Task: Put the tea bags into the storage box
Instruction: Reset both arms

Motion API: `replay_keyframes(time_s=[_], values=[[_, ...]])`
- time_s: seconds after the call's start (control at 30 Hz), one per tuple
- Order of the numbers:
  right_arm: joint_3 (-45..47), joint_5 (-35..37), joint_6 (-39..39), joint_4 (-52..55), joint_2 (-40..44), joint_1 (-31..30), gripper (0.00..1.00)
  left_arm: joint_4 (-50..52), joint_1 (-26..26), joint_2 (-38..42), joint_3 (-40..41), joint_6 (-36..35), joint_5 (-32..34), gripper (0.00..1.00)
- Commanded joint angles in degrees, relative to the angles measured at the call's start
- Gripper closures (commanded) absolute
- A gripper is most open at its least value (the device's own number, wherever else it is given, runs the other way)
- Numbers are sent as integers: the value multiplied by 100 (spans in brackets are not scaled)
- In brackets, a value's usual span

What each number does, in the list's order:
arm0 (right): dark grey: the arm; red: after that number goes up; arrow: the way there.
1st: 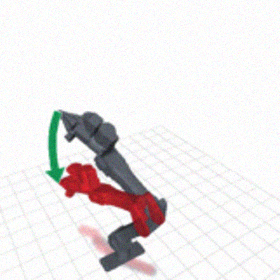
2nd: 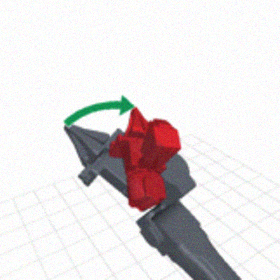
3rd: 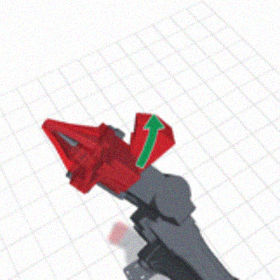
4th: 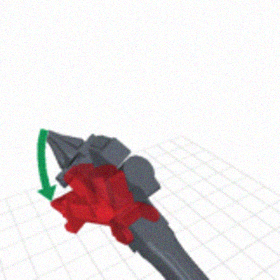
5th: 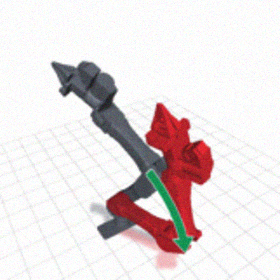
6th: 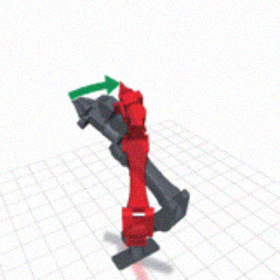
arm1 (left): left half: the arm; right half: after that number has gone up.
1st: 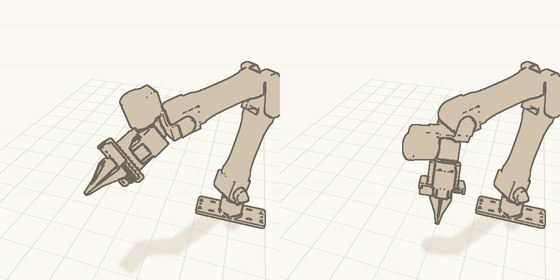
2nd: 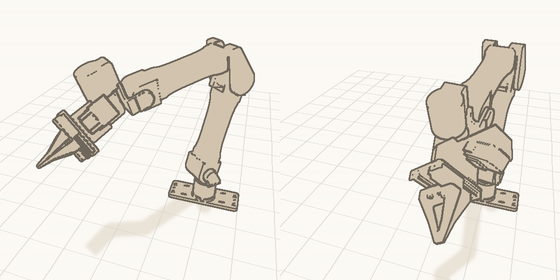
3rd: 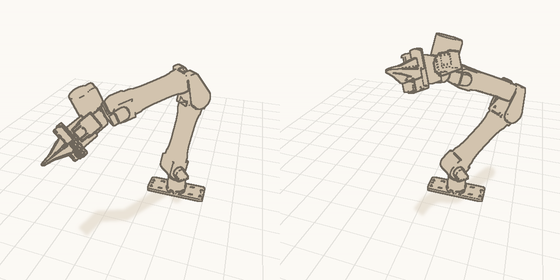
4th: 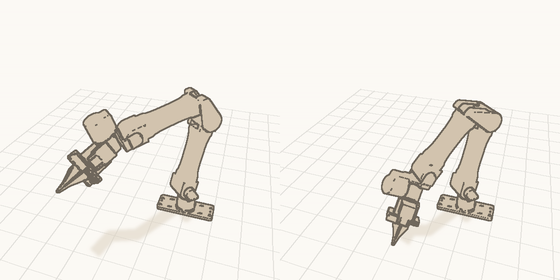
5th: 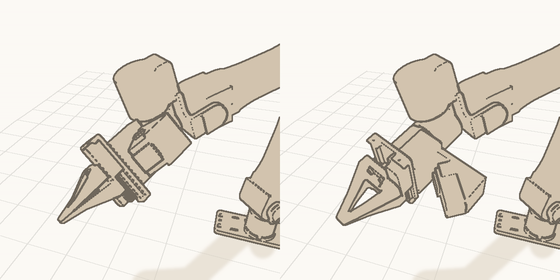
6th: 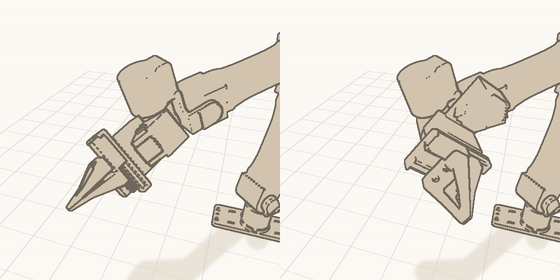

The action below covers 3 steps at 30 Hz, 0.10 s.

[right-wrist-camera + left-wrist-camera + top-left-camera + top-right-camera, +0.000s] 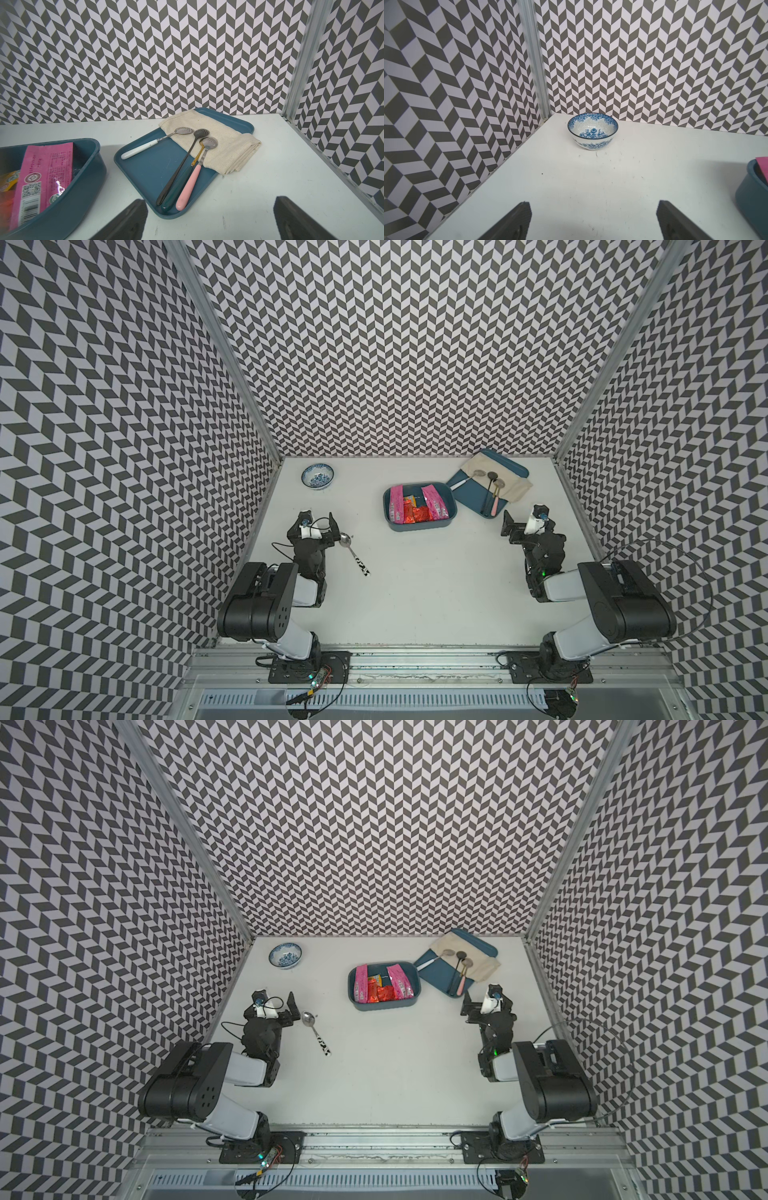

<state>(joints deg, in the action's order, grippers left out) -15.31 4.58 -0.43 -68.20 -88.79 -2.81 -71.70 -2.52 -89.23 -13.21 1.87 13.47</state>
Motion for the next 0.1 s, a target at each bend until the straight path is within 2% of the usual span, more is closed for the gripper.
replay_keyframes(time_s=[0.0,0.07], values=[[-33,-11,-21,-232,46,7,1,34,15,74,-81,59,-108,0],[-16,-23,-28,-246,56,6,1,49,15,77,-85,59,-108,0]])
